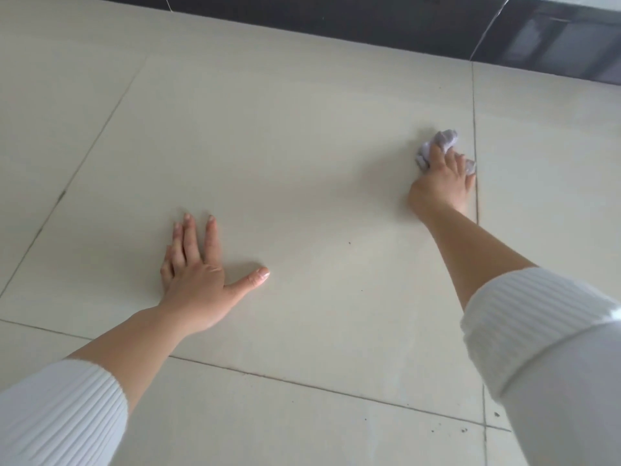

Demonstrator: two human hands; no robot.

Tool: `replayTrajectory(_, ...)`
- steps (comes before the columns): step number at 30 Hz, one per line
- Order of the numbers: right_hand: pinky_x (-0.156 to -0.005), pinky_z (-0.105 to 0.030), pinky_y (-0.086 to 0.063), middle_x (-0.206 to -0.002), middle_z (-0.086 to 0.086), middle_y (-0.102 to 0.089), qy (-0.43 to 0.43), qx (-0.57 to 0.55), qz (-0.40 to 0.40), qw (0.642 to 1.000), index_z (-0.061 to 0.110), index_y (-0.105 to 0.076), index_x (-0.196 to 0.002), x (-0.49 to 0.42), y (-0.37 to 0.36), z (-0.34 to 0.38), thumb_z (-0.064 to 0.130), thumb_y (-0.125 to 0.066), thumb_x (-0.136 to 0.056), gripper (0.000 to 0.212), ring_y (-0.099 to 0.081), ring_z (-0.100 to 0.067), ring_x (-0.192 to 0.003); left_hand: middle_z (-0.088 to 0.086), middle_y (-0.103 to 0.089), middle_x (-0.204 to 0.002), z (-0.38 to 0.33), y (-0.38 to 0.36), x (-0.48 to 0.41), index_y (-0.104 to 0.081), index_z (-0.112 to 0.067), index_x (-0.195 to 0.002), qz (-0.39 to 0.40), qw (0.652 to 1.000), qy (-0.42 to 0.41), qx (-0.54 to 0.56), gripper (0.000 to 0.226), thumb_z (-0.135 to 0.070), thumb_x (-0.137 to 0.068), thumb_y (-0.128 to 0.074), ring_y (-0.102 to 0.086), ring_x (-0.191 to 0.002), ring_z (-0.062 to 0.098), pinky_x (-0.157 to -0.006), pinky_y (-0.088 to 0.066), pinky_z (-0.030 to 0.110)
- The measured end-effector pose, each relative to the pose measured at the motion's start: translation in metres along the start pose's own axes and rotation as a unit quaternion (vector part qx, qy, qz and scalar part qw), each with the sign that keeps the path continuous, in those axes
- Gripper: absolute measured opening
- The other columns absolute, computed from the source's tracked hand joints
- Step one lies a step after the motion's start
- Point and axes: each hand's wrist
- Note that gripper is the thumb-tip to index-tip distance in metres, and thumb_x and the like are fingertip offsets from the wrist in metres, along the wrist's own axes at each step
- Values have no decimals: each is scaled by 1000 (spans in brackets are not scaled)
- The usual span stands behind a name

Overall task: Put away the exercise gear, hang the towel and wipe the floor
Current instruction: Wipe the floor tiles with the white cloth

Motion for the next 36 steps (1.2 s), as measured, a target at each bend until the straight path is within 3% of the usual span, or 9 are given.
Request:
replayTrajectory(4,-118,-36,-7,-155,-1,-31,187,-43,44,980,27,-33,-148,45,-19,12,9,-39,-92,59,-18,-19,-145,4,34,-154,0,1,1,25,-28,-147,2,1000,-2,1,122,-91,-56,-26,32,-141,18,-116,9,43)
replayTrajectory(7,-117,-36,-7,-154,2,-34,272,-54,61,959,26,-40,-145,74,-22,7,16,-32,-92,55,-22,-19,-145,4,34,-154,-2,2,1,25,-27,-147,8,1000,-5,0,122,-91,-57,-27,32,-141,18,-116,10,44)
replayTrajectory(11,-118,-37,-7,-150,9,-39,306,-69,97,945,29,-42,-144,112,-21,1,25,-22,-92,55,-22,-12,-143,7,34,-154,-3,3,2,26,-24,-147,10,1000,-6,-20,121,-90,-59,-23,32,-141,21,-116,11,42)
replayTrajectory(16,-115,-24,2,-146,11,-44,322,-107,124,932,28,-46,-141,182,-13,-5,7,-34,-93,54,-23,-10,-142,10,29,-155,-8,-10,13,22,-15,-149,0,999,-17,-43,97,-75,-83,-17,26,-144,24,-118,10,41)
replayTrajectory(20,-116,-24,5,-151,15,-37,322,-100,163,927,30,-45,-142,233,-7,-13,11,-28,-91,57,-18,-8,-145,9,26,-157,-10,-22,38,17,-14,-150,2,999,-34,-42,82,-62,-94,-17,23,-145,24,-118,7,41)
replayTrajectory(27,-119,-28,5,-155,14,-28,368,-69,204,905,34,-37,-145,314,4,-40,8,-34,-95,57,-12,-8,-147,4,22,-159,17,-31,97,12,-17,-152,16,993,-80,-86,71,-52,-98,-18,20,-146,21,-119,4,43)
replayTrajectory(30,-121,-32,-3,-154,13,-31,426,-29,201,882,34,-38,-144,347,10,-58,17,-29,-95,53,-16,-10,-146,2,24,-158,27,-36,124,15,-15,-151,32,985,-118,-119,71,-51,-99,-17,21,-145,19,-119,4,43)
replayTrajectory(34,-120,-32,-9,-154,11,-33,517,12,241,821,35,-35,-144,369,19,-83,7,-45,-89,63,-20,-10,-145,2,26,-157,42,-48,153,18,-14,-150,36,983,-137,-117,73,-52,-99,-19,20,-146,18,-119,1,44)
replayTrajectory(36,-113,-26,-28,-146,10,-45,517,26,220,827,35,-45,-139,361,28,-90,2,-43,-78,69,-37,-9,-138,2,27,-157,46,-53,163,19,-15,-150,33,982,-141,-118,73,-52,-98,-17,21,-146,18,-120,0,44)
Point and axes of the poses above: each hand's wrist, its own x-axis away from the middle knuckle, its own y-axis out of the back of the hand, z = x × y
